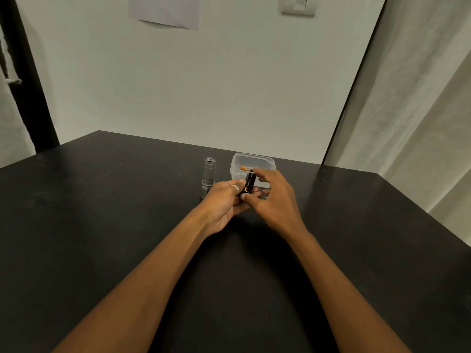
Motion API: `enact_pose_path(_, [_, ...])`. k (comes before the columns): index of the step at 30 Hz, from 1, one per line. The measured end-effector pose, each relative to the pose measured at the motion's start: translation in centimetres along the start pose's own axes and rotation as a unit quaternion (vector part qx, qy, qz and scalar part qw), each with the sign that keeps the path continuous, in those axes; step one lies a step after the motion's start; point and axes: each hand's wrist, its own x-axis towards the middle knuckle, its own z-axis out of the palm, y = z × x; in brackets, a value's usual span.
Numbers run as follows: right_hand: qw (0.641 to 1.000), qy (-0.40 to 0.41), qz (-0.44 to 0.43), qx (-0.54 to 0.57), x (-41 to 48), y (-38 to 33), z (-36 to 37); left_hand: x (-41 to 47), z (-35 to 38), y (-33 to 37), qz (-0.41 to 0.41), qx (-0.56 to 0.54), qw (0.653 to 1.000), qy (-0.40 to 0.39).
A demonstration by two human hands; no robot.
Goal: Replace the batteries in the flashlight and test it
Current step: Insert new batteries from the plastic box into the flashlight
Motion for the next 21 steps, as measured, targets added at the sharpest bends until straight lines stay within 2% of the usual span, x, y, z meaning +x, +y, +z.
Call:
enact_pose_path(4, [0.999,0.045,0.028,0.006,1.2,0.2,-0.9,-0.1,0.1,0.1,-0.012,-0.024,1.000,0.011])
enact_pose_path(7, [0.995,0.051,0.048,-0.071,3.8,0.8,-1.3,0.0,0.1,0.2,-0.024,-0.044,0.999,0.021])
enact_pose_path(13, [0.972,-0.085,0.061,-0.213,11.1,1.2,-0.5,0.3,0.2,0.4,-0.035,-0.075,0.996,0.035])
enact_pose_path(21, [0.920,-0.197,0.079,-0.328,15.7,4.5,1.8,0.7,-0.2,0.3,-0.051,-0.113,0.992,0.038])
